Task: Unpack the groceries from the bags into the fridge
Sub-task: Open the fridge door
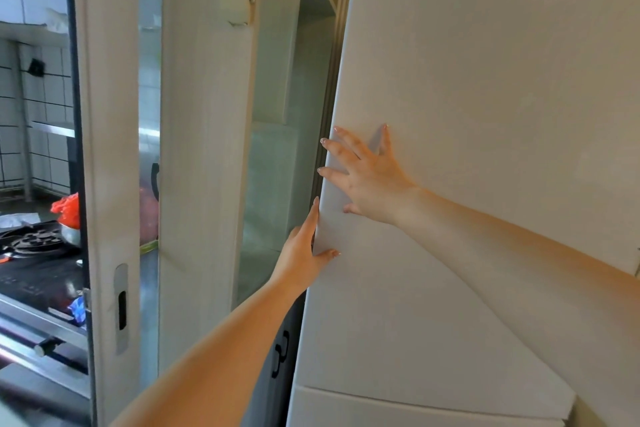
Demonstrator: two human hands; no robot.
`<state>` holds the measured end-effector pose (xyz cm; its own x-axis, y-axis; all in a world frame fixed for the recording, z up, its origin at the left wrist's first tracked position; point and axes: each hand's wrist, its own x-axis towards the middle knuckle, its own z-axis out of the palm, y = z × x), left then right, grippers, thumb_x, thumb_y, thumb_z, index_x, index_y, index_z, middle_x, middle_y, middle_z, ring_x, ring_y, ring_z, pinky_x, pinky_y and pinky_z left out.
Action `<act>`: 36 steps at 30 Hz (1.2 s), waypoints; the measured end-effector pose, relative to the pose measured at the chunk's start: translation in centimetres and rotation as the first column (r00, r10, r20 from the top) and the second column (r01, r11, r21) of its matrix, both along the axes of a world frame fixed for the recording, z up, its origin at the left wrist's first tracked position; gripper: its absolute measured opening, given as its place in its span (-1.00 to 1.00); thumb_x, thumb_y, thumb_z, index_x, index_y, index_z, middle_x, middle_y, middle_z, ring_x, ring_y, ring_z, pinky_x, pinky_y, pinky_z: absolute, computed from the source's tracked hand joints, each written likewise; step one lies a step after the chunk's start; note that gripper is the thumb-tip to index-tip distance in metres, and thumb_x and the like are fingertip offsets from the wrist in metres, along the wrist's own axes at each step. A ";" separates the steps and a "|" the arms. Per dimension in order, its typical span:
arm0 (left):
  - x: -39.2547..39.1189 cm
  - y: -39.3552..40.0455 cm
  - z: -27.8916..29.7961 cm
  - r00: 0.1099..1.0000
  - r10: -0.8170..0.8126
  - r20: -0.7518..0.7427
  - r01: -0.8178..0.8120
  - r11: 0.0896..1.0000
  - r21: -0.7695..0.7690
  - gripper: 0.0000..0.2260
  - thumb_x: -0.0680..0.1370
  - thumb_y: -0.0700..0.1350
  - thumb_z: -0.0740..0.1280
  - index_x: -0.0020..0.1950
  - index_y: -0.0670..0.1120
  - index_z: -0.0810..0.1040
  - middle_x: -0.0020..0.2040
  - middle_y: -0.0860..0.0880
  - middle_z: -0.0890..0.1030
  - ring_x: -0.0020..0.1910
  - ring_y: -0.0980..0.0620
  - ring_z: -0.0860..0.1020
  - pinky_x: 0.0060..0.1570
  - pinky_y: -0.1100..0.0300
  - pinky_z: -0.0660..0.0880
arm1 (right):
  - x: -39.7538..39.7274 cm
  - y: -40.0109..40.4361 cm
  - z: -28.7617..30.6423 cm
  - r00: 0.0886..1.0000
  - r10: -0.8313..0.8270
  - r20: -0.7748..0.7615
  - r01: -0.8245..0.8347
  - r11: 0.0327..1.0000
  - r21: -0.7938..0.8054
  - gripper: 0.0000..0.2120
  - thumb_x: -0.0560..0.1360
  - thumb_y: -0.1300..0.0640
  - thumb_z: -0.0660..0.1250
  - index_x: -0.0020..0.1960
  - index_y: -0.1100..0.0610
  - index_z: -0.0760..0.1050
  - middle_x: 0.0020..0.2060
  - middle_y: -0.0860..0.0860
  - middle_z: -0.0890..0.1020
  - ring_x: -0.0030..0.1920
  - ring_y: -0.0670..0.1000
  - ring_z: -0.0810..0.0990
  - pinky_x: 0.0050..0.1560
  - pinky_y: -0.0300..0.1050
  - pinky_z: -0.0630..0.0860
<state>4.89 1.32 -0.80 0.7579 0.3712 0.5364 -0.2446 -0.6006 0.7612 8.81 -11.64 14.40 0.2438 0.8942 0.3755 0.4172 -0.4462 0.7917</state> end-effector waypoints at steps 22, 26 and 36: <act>-12.4 -10.0 -1.3 0.990 0.124 0.069 -0.130 0.987 0.090 -0.16 0.47 -0.06 0.42 0.41 0.41 -0.14 0.05 0.03 0.38 0.03 0.05 0.49 0.16 0.08 0.50 | -7.0 -10.8 -2.5 0.895 0.435 0.095 -0.445 0.876 0.188 -0.22 0.35 -0.21 0.40 0.47 0.02 0.24 0.50 0.16 0.12 0.50 0.18 0.06 0.31 0.45 0.11; -15.7 -14.0 -2.4 0.980 0.138 0.144 -0.149 0.987 0.063 -0.19 0.47 -0.15 0.42 0.40 0.42 -0.01 0.08 0.24 0.38 0.06 0.02 0.51 0.08 0.01 0.55 | -9.7 -14.8 -3.8 0.869 0.494 0.028 -0.484 0.838 0.253 -0.19 0.35 -0.15 0.44 0.48 0.04 0.20 0.50 0.17 0.11 0.50 0.20 0.06 0.32 0.39 0.19; -23.8 -28.1 -3.5 0.949 0.249 0.196 -0.301 0.902 0.309 -0.33 0.51 -0.02 0.34 0.43 0.26 -0.02 0.45 0.26 0.09 0.49 0.14 0.07 0.42 0.20 0.14 | -16.8 -27.0 -6.9 0.772 0.610 -0.178 -0.472 0.739 0.481 -0.27 0.47 -0.09 0.25 0.53 0.06 0.01 0.53 0.12 -0.04 0.52 0.17 -0.06 0.35 0.27 0.27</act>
